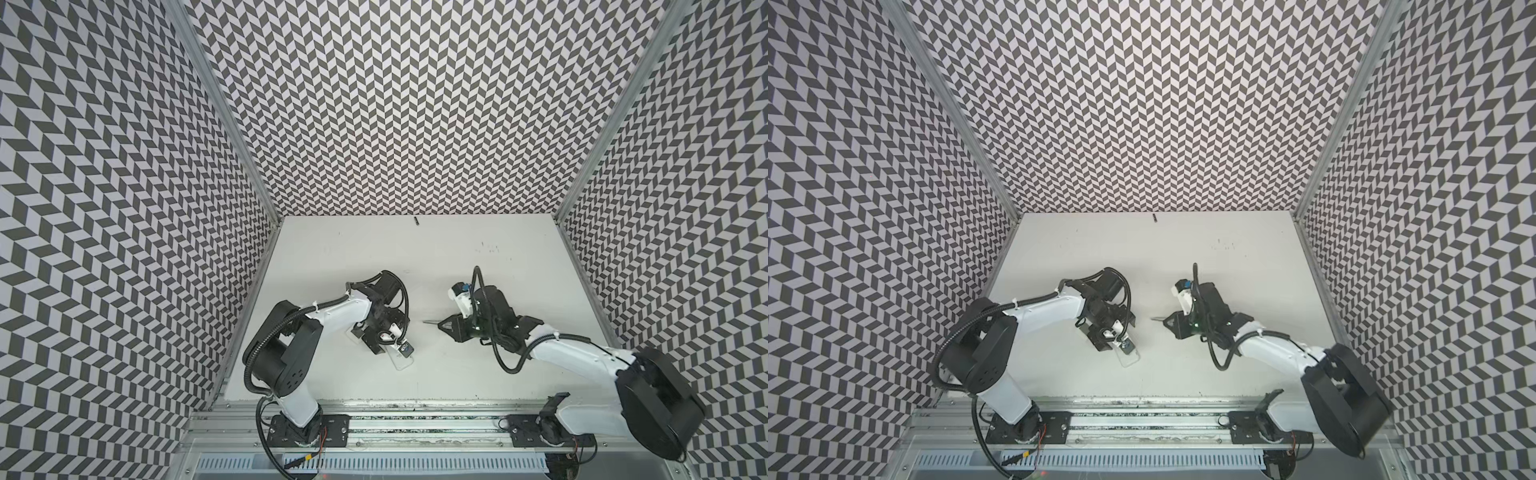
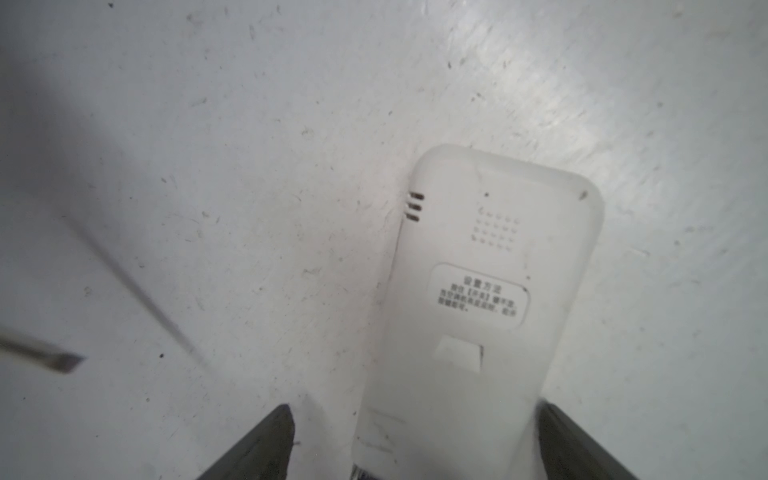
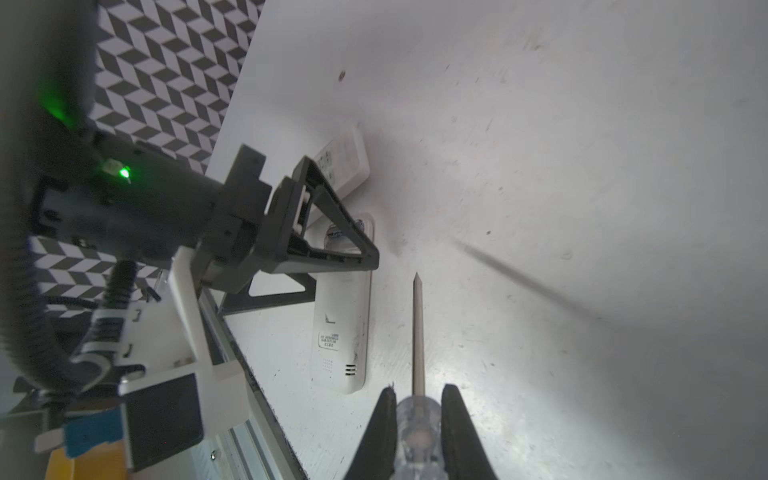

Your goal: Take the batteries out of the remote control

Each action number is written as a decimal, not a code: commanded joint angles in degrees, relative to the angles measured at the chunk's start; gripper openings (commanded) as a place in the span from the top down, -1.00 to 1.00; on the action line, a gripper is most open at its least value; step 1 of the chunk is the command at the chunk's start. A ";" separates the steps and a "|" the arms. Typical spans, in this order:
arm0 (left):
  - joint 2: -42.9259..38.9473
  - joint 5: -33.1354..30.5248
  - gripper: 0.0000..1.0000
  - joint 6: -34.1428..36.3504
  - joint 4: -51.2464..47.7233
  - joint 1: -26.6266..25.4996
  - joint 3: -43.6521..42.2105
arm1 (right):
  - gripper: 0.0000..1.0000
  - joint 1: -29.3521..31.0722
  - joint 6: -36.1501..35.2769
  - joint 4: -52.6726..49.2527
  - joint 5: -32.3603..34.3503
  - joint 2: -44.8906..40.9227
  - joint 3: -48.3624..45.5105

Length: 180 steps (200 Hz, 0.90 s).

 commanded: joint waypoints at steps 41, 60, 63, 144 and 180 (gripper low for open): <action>3.80 -2.19 -0.36 -1.10 0.10 -2.49 -1.05 | 1.00 -3.54 -2.11 -8.41 7.75 -13.15 -0.29; 4.87 -1.43 -0.20 -3.70 -0.11 -2.95 -0.14 | 1.00 -5.42 -2.97 -9.70 7.40 -16.05 0.02; 5.03 -1.11 -0.20 -4.05 -0.03 -3.00 -0.01 | 1.00 -5.69 -3.13 -9.72 7.32 -16.50 -0.06; 10.28 2.39 -0.14 -28.31 12.12 -5.72 8.30 | 1.00 -11.29 -4.49 -12.50 4.79 -21.54 1.16; 12.22 0.51 -0.17 -40.65 21.37 -6.61 11.96 | 1.00 -11.76 -4.13 -13.01 3.72 -21.61 0.45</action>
